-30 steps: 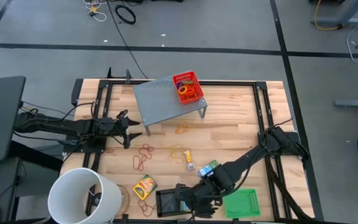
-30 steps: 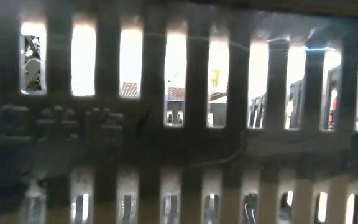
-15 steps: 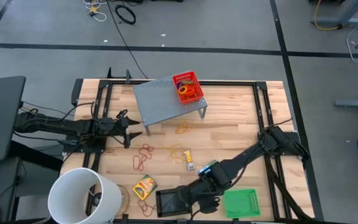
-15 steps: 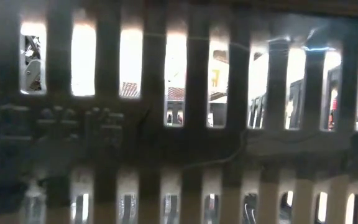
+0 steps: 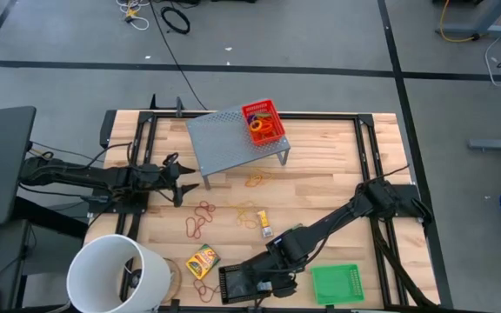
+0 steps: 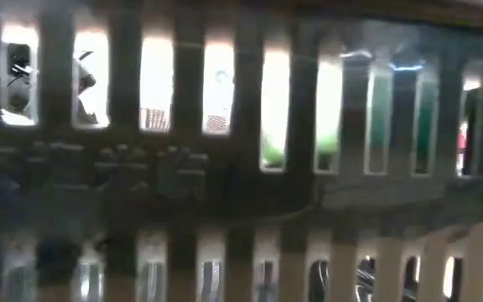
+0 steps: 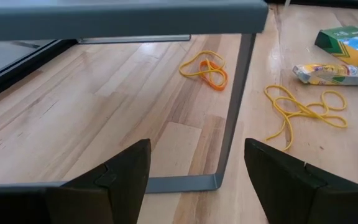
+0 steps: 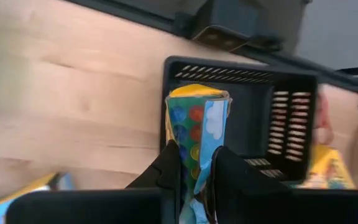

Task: Pick & Place Office Desk Supplies
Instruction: Put the top yellow crayon box into the black bin

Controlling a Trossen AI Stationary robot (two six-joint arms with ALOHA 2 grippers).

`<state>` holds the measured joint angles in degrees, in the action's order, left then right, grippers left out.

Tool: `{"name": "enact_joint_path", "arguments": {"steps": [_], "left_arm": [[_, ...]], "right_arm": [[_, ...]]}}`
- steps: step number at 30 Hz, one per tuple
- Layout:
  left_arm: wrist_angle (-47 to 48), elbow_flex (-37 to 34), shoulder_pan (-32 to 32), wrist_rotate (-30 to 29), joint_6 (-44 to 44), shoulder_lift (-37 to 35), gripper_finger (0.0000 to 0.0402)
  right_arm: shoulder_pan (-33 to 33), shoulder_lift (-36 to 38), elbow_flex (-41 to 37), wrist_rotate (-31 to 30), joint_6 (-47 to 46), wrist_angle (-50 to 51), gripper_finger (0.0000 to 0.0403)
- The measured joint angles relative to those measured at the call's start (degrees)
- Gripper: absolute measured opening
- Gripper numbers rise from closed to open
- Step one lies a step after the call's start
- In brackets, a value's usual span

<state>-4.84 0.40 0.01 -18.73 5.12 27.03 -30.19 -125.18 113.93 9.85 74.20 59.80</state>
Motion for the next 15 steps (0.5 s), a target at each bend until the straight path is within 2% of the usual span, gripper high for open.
{"name": "enact_joint_path", "arguments": {"steps": [8,15], "left_arm": [[0.1,0.0,0.0,-0.8,-0.5,0.0,0.0262],[0.2,0.0,0.0,-0.8,-0.6,0.0,0.0262]], "right_arm": [[0.5,-2.4,0.0,2.6,-0.4,-0.1,0.0052],[0.6,-2.3,0.0,2.8,-5.5,-0.9,0.0052]]}}
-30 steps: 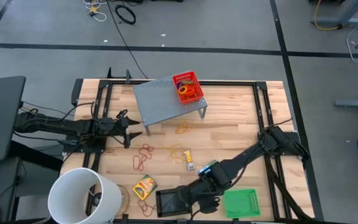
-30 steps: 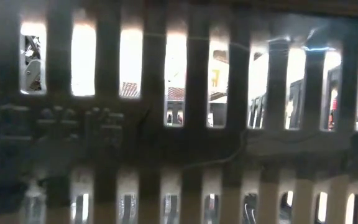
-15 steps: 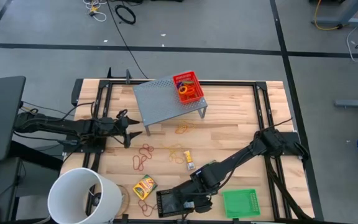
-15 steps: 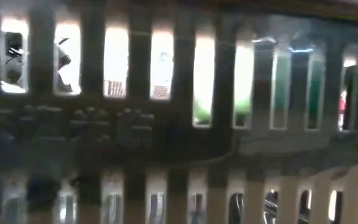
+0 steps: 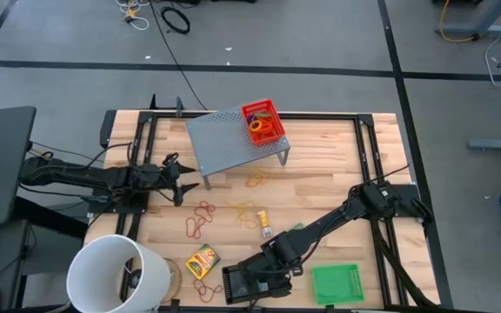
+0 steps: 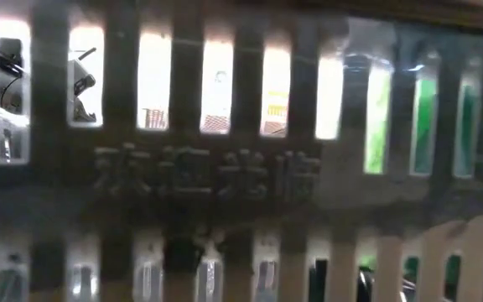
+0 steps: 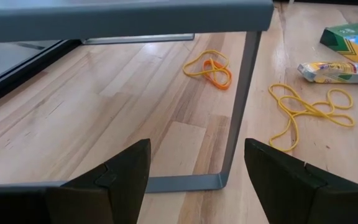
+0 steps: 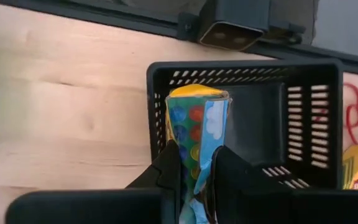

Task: Pick & Place Office Desk Supplies
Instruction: Put the top yellow crayon box into the black bin

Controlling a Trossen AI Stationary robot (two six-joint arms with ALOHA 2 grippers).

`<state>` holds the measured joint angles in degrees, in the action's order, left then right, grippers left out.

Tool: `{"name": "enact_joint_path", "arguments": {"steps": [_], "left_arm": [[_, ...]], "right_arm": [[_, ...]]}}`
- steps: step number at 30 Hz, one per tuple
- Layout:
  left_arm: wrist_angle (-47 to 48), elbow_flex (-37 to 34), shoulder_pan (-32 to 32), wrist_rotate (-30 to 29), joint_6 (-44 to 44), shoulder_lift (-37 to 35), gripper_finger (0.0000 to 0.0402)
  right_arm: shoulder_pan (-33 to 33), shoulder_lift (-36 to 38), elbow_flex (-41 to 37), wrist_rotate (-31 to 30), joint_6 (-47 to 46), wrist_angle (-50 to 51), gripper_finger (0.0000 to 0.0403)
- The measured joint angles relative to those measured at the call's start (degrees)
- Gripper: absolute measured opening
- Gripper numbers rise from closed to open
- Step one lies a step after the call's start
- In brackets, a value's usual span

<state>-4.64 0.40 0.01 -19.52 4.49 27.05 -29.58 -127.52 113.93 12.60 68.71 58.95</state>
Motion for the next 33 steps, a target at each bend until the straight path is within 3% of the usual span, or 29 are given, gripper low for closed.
{"name": "enact_joint_path", "arguments": {"steps": [9,33], "left_arm": [[0.0,0.0,0.0,0.0,0.0,0.0,0.0262],[0.1,0.0,0.0,0.0,0.0,0.0,0.0262]], "right_arm": [[0.0,0.0,0.0,0.0,-0.9,-0.9,0.0127],[-0.2,0.0,0.0,-3.4,-3.3,-0.6,0.013]]}}
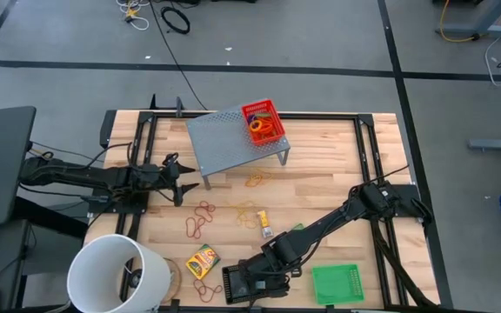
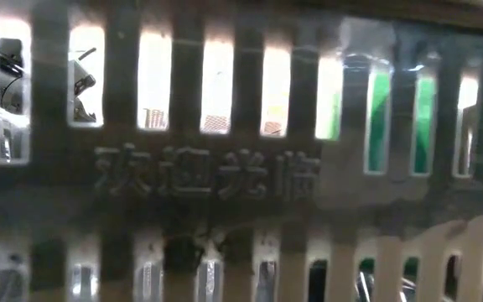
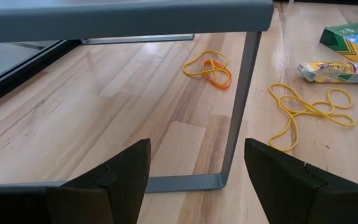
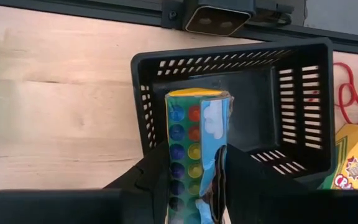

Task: Pick & Place Office Desk Supplies
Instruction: Put the top yellow crayon box into the black bin

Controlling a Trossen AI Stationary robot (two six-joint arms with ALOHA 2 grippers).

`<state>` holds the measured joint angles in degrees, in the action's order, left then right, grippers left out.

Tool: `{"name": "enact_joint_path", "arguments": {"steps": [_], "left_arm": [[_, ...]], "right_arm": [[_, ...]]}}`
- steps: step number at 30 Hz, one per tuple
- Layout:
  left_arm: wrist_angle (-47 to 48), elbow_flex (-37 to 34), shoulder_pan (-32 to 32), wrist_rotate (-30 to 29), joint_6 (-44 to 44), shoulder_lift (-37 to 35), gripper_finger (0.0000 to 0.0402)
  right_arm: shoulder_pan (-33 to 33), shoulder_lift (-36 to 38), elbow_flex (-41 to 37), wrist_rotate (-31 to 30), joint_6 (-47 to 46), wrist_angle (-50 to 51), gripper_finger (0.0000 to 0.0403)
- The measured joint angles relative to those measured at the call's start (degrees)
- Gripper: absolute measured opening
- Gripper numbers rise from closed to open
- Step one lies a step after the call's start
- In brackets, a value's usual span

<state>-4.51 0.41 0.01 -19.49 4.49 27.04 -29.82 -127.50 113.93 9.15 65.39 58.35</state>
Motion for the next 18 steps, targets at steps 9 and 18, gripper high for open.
{"name": "enact_joint_path", "arguments": {"steps": [9,18], "left_arm": [[0.0,0.0,0.0,0.0,0.0,0.0,0.0262],[0.0,0.0,0.0,0.0,0.0,0.0,0.0262]], "right_arm": [[0.0,0.0,0.0,0.1,-0.2,-1.6,0.013],[0.5,0.0,0.0,3.4,-2.6,-0.4,0.0131]]}}
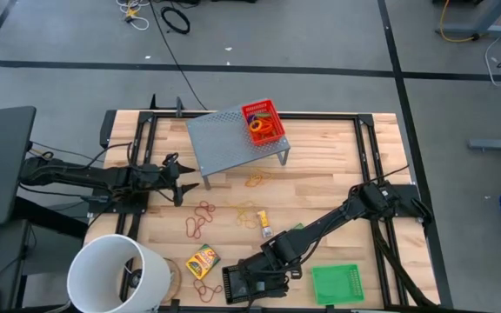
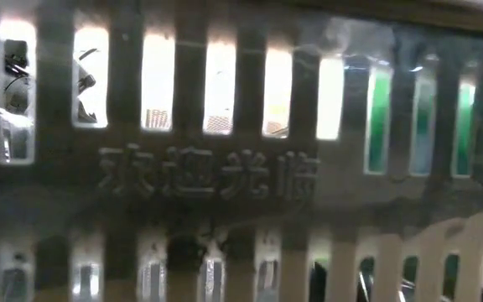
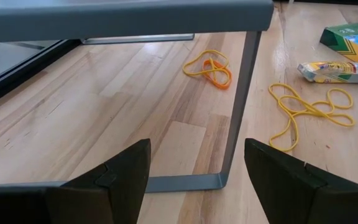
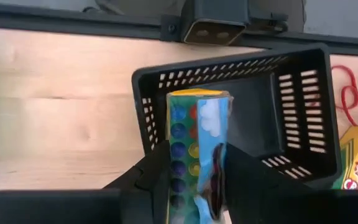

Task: Pick & Place Office Desk Supplies
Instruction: Put the top yellow crayon box into the black bin

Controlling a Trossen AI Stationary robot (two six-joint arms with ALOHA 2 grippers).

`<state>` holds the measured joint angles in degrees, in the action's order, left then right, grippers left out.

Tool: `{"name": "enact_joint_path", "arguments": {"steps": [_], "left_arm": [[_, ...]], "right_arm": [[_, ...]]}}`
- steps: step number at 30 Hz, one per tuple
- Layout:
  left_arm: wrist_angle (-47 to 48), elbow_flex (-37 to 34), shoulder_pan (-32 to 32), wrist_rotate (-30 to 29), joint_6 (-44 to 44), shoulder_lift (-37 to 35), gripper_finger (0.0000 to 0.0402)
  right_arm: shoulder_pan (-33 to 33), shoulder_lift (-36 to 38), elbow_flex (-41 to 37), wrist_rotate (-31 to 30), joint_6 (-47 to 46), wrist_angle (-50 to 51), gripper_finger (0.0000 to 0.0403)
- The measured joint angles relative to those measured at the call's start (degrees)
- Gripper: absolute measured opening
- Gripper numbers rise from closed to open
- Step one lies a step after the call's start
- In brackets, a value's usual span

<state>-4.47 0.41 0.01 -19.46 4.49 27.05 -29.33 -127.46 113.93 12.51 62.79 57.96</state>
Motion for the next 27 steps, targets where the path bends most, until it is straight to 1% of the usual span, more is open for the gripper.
{"name": "enact_joint_path", "arguments": {"steps": [4,12,15,20,24,27], "left_arm": [[0.0,0.0,0.0,0.0,0.0,0.0,0.0262],[0.0,0.0,0.0,0.2,0.2,0.0,0.0262],[0.1,0.0,0.0,0.2,0.2,0.0,0.0262],[0.2,0.0,0.0,0.2,0.2,0.0,0.0262],[0.2,0.0,0.0,0.2,0.2,0.0,0.0262],[0.2,0.0,0.0,0.2,0.2,0.0,0.0262]], "right_arm": [[0.0,0.0,0.0,0.8,-0.5,0.1,0.014],[-0.1,0.1,0.0,-1.6,-4.0,-0.3,0.0207],[-0.4,0.1,0.0,-3.3,-4.1,0.4,0.0221],[-0.9,0.1,0.0,-5.9,-4.3,3.6,0.0222],[-1.3,0.3,0.0,-9.2,-7.9,5.0,0.022],[-1.6,0.8,0.1,-11.7,-8.6,5.0,0.022]]}}
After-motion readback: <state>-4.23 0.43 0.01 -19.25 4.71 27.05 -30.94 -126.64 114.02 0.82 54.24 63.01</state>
